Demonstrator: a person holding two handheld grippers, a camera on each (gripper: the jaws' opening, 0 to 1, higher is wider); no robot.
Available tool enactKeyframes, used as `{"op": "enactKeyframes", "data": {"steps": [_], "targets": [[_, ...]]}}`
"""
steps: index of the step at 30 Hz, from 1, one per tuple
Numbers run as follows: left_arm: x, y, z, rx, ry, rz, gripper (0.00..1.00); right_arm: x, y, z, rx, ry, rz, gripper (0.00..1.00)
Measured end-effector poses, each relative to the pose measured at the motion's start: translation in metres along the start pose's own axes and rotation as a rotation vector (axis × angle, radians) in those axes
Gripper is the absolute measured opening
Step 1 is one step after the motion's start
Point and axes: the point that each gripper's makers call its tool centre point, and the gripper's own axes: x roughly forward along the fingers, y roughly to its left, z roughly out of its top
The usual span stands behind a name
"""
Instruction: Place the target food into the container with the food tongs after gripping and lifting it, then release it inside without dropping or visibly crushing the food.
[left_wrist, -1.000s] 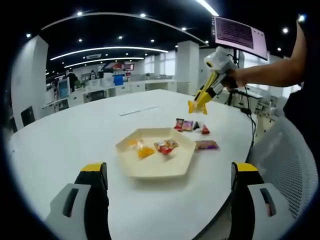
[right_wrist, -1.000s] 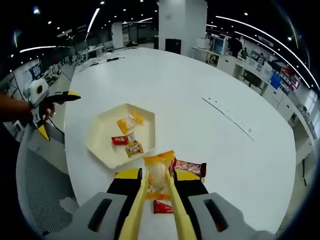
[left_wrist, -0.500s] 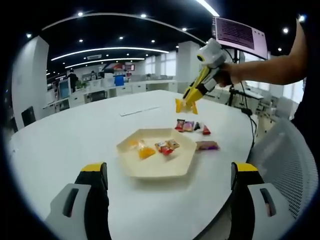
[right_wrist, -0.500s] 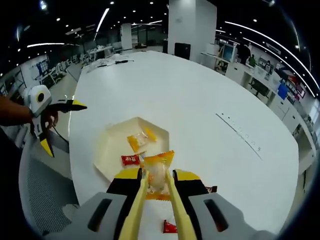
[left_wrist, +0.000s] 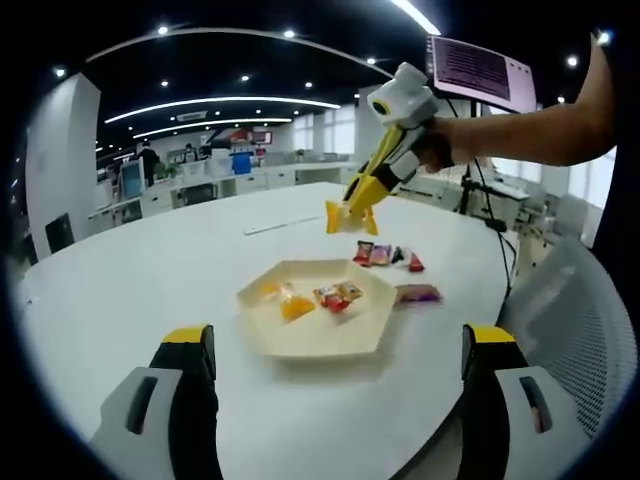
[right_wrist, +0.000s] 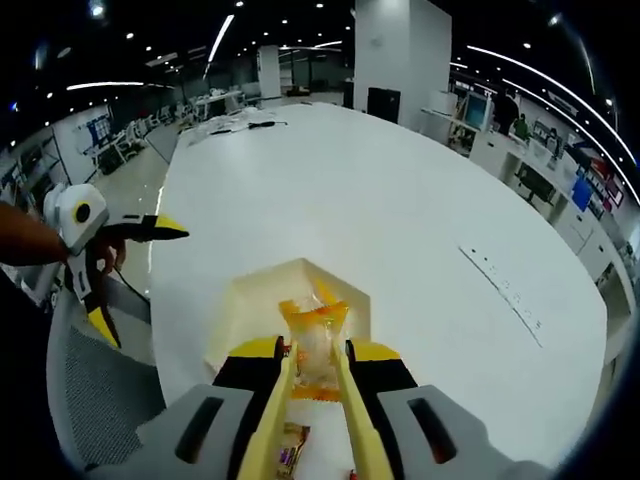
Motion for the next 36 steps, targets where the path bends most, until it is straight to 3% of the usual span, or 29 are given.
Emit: {"op": "enactKeyframes", "data": {"steps": [16,36], "targets": [[0.000,0.001,-0.001,0.014,0.006,0.005,0.99,0.027,0.027,0.036,-0.032,-0.024,0.031,0.24],[0.000,0.001,0.000,0.012,0.004,0.007,0.99,0.043,0.050,0.053,-0.088,-0.012,0.072,0.24]]}}
